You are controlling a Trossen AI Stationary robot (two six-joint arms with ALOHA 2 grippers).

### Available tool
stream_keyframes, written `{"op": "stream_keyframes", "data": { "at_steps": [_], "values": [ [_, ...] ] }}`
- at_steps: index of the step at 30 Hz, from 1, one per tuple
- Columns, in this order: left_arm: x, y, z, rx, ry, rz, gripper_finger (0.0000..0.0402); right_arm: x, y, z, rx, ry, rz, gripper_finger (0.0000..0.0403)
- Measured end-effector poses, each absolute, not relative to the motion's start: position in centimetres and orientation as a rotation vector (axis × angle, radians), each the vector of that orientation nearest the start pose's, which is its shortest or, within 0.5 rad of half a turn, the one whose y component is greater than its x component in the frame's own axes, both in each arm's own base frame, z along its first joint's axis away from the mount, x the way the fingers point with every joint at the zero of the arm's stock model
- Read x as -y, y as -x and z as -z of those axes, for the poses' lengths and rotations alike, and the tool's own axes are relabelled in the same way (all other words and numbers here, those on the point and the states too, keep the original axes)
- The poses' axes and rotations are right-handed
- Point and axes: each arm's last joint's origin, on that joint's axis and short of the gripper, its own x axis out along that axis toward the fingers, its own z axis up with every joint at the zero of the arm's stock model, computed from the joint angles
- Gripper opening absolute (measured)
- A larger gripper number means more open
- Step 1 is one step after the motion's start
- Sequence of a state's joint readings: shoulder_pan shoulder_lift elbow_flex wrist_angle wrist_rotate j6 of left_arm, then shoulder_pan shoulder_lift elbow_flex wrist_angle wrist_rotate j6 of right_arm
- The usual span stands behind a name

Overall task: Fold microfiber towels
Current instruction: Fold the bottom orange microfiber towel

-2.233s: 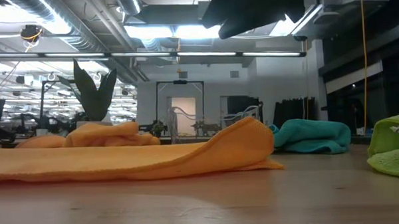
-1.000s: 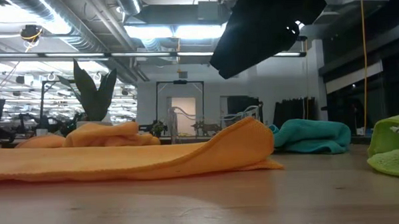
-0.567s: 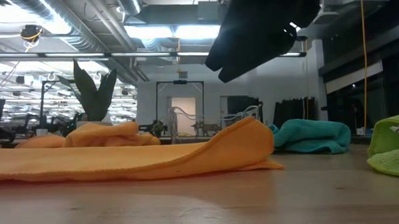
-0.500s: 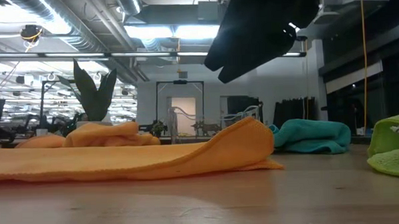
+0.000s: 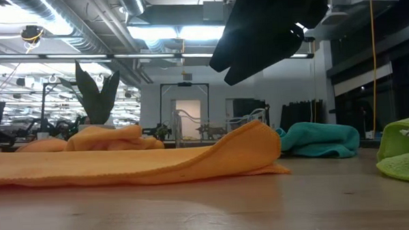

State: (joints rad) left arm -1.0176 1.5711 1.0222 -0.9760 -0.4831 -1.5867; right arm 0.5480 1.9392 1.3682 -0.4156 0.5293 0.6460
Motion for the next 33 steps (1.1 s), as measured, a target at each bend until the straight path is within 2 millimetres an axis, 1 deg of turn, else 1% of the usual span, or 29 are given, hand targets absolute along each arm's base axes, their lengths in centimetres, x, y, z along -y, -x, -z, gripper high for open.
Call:
{"op": "stream_keyframes", "data": {
  "at_steps": [7, 11, 15, 17, 18, 20, 23, 25, 30, 33],
  "values": [
    [22.0, -14.7, -19.7, -1.064, 0.350, -0.466, 0.0201, -19.8, -35.3, -19.1, -0.800, -0.101, 0.250, 0.0287],
    [22.2, -14.8, -19.7, -1.084, 0.307, -0.416, 0.0200, -19.8, -35.3, -19.1, -0.799, -0.102, 0.250, 0.0287],
    [23.2, -15.8, -20.1, -0.949, 0.258, -0.278, 0.0199, -19.8, -35.3, -19.1, -0.799, -0.102, 0.249, 0.0287],
    [23.7, -16.2, -20.3, -0.920, 0.247, -0.213, 0.0199, -19.8, -35.3, -19.1, -0.799, -0.102, 0.249, 0.0287],
    [23.7, -16.3, -20.2, -0.942, 0.242, -0.195, 0.0199, -19.8, -35.3, -19.1, -0.799, -0.102, 0.249, 0.0287],
    [23.4, -16.1, -20.0, -1.052, 0.247, -0.196, 0.0199, -19.8, -35.3, -19.1, -0.799, -0.102, 0.249, 0.0287],
    [22.5, -15.3, -19.6, -1.262, 0.295, -0.271, 0.0199, -19.8, -35.3, -19.1, -0.799, -0.102, 0.249, 0.0287],
    [22.4, -14.9, -19.5, -1.363, 0.333, -0.298, 0.0199, -19.8, -35.3, -19.1, -0.799, -0.102, 0.249, 0.0287],
    [22.8, -14.4, -19.3, -1.439, 0.356, -0.260, 0.0199, -19.8, -35.3, -19.1, -0.799, -0.102, 0.250, 0.0287],
    [22.9, -14.0, -18.3, -1.474, 0.343, -0.290, 0.0199, -19.8, -35.3, -19.1, -0.799, -0.102, 0.250, 0.0287]
  ]
}}
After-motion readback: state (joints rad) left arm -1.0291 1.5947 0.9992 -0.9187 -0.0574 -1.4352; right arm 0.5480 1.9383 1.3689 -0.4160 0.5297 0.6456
